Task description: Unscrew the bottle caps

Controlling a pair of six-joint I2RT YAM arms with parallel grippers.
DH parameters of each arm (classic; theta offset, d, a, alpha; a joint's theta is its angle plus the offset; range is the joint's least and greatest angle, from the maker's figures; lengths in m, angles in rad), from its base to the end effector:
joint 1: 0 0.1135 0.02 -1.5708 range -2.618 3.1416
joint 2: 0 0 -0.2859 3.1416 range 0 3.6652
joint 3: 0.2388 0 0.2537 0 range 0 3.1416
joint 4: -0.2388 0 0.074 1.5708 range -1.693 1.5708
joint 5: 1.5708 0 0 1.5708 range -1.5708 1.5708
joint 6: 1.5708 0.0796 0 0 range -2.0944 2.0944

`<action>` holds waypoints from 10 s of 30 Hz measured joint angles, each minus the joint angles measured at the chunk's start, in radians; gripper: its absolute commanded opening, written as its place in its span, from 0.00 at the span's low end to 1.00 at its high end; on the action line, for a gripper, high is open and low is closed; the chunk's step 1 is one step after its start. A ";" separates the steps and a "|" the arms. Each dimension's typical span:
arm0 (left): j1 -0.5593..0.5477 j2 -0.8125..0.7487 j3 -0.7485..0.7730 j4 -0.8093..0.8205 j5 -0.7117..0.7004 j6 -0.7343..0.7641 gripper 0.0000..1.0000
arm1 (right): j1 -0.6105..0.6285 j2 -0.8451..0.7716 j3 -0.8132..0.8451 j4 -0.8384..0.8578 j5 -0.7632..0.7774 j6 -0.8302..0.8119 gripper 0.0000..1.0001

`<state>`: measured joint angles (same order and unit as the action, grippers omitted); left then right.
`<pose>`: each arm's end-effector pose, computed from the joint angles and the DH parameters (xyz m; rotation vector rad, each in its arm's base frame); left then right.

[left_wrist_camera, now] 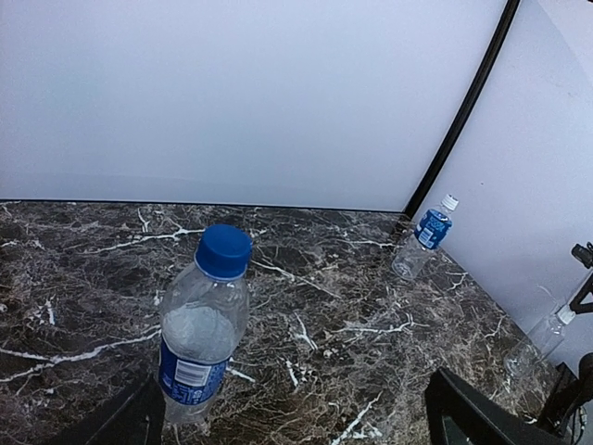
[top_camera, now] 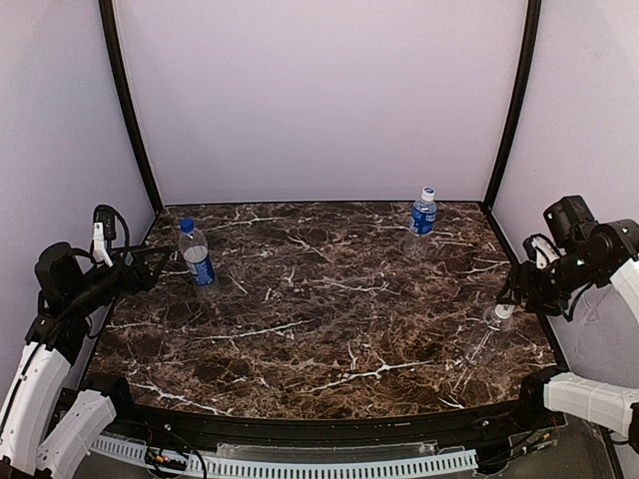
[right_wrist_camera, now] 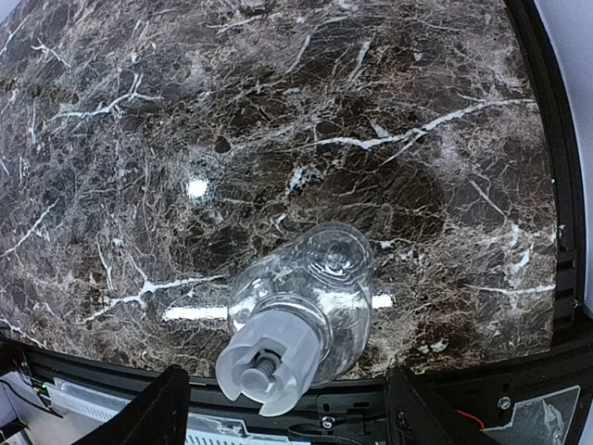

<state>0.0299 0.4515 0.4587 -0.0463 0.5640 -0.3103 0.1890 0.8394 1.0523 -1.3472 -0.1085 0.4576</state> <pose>0.1512 -0.0381 0.2945 0.1669 1.6366 -0.6676 0.1182 0.0314 0.2982 0.3345 2.7222 0.3344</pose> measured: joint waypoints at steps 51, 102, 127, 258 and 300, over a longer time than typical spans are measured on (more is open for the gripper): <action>-0.115 0.050 0.201 -0.097 0.209 0.223 0.98 | 0.481 0.329 0.254 0.380 -0.221 -0.019 0.00; -0.632 0.587 0.550 -0.403 -0.276 0.750 0.47 | 0.744 0.996 0.881 0.742 -0.370 -0.009 0.73; -0.683 0.573 0.496 -0.350 -0.414 0.822 0.46 | 0.732 1.065 0.914 0.749 -0.439 0.059 0.38; -0.695 0.504 0.389 -0.604 0.213 0.912 0.46 | 1.098 0.721 0.484 0.843 -0.079 -1.579 0.00; -0.689 0.479 0.316 -0.174 -0.397 0.786 0.40 | 0.865 0.850 0.794 0.919 -0.024 -0.254 0.73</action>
<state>-0.6594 0.9302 0.7746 -0.2203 0.1669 0.4759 1.0538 1.6890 1.8465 -0.4282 -0.1329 0.2031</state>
